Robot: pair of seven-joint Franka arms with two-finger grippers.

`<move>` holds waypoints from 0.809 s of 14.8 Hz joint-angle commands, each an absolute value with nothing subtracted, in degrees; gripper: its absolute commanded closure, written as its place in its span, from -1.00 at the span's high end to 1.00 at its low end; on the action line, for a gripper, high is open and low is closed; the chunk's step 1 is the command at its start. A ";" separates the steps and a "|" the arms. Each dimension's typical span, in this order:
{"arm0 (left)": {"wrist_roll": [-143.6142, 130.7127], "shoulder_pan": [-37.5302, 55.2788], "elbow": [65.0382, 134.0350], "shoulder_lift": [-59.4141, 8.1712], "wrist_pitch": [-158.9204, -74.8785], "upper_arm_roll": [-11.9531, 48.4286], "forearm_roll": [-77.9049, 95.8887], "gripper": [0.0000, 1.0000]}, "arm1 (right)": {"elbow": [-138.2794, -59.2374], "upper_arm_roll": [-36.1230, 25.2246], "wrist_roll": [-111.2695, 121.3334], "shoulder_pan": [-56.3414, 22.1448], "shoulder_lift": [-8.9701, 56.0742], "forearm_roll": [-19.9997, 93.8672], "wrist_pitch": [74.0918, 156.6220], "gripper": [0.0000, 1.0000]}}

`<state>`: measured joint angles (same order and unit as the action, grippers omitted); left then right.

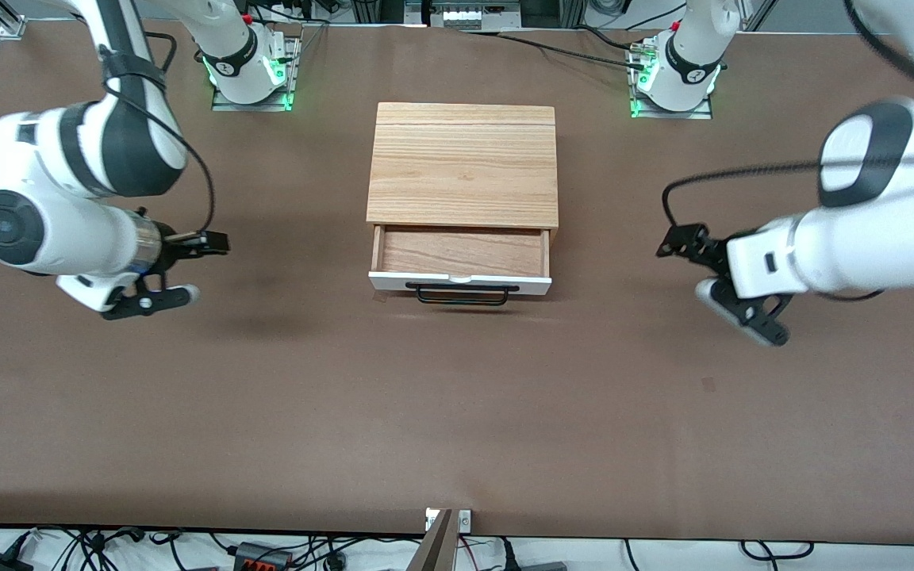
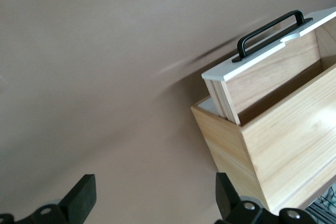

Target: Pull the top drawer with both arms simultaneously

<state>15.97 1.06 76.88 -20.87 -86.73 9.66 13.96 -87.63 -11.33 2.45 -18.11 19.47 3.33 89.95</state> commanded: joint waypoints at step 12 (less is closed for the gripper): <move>-1.67 0.88 76.71 -12.41 -76.99 10.28 0.88 1.00 | -75.14 -15.91 -1.49 -17.84 16.52 -3.43 75.40 1.00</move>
